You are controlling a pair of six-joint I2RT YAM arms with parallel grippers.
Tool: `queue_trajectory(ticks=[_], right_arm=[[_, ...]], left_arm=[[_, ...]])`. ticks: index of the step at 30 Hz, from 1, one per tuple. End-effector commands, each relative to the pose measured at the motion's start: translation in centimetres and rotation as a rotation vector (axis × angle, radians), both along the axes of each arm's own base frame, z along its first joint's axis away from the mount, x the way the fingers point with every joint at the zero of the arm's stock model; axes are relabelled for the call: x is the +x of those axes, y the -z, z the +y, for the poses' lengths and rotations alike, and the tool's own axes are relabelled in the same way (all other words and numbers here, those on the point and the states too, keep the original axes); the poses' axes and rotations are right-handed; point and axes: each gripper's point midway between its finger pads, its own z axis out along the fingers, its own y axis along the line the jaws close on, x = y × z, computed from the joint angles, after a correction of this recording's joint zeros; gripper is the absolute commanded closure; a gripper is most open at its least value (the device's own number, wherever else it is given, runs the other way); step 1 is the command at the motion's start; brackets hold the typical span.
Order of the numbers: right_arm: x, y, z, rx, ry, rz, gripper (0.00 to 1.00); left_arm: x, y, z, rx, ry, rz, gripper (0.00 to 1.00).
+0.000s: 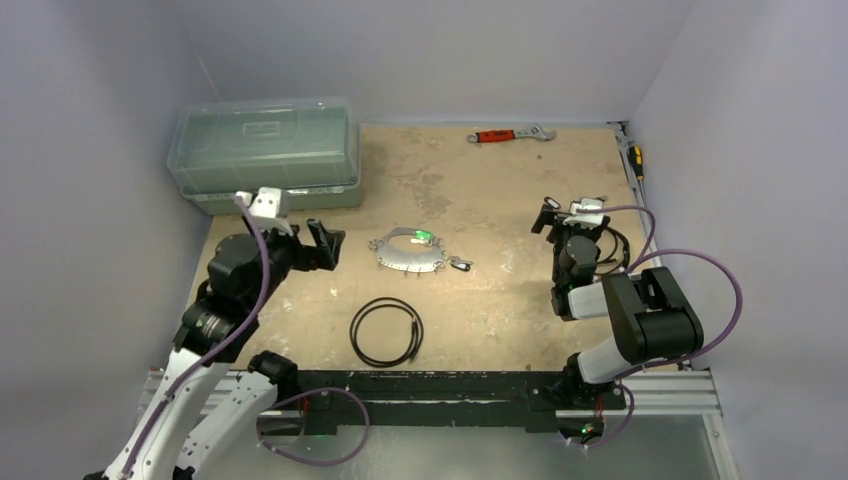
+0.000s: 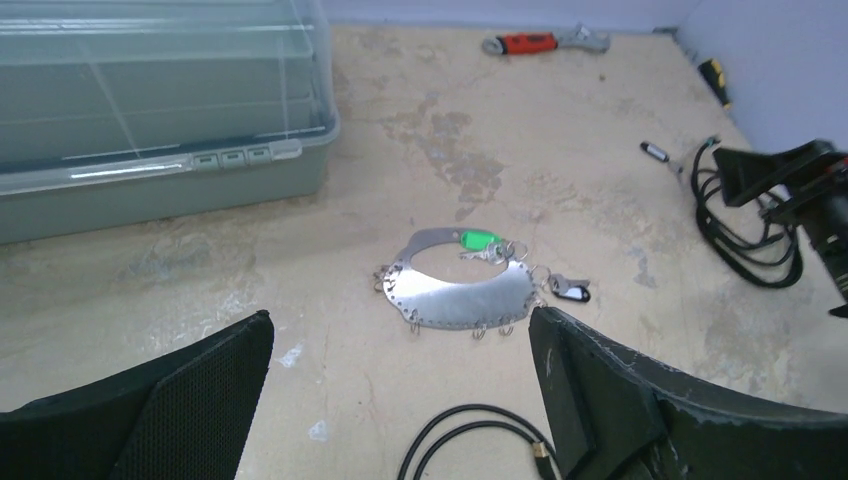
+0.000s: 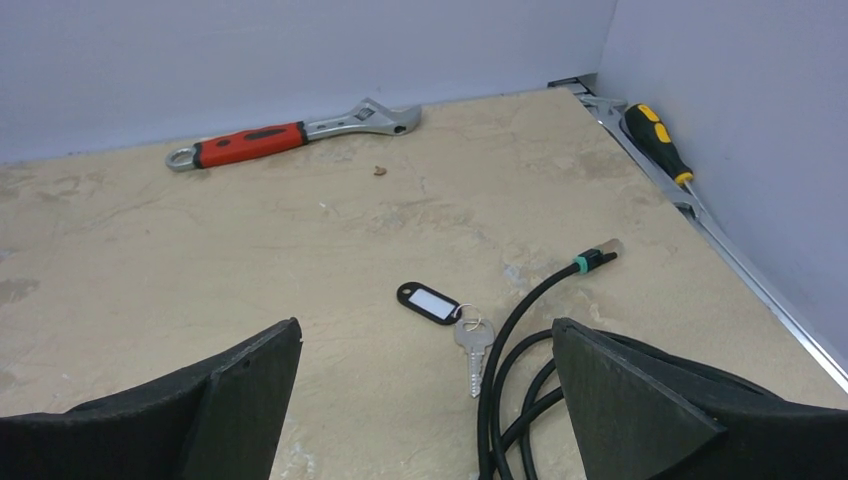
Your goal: Put the keys on the keyring
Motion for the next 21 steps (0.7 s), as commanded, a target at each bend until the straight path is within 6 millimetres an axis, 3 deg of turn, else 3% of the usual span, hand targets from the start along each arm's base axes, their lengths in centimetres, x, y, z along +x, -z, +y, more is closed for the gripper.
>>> queue_trajectory(ticks=[1,3,6,8,10,12,14,17,21], right_arm=[[0.3,-1.9,-1.6,0.056,0.098,-0.057,0.01],[0.5,-1.4,-1.7,0.065,0.099,-0.034,0.01],[0.1,-2.6,-2.1,0.023,0.114,-0.072,0.01],[0.8,-5.2,-2.3,0.017,0.205,-0.038,0.01],[1.5,-7.4,-1.6,0.052,0.187,0.017,0.01],[1.6,-11.1,-2.0,0.113,0.213,-0.051,0.01],[2.0,-13.1,-1.7,0.139,0.207,-0.046,0.01],[2.4,-14.3,-1.7,0.175,0.234,0.009,0.01],[2.8,-14.1,-1.5,0.258,0.268,0.081,0.01]], left_arm=[[-0.6,-2.6,1.1,-0.136,-0.086,-0.071,0.01],[-0.9,-3.0,1.2,-0.133,-0.079,-0.095,0.01],[-1.1,-3.0,1.5,-0.121,-0.078,-0.118,0.01],[-0.8,-2.6,1.8,-0.124,-0.105,-0.104,0.01],[-0.7,-2.4,1.8,-0.115,-0.112,-0.09,0.01],[-0.7,-2.4,1.8,-0.111,-0.112,-0.087,0.01],[-0.6,-2.3,1.8,-0.109,-0.109,-0.086,0.01],[-0.5,-2.2,1.9,-0.101,-0.115,-0.081,0.01],[-0.4,-1.7,2.0,-0.083,-0.122,-0.073,0.01]])
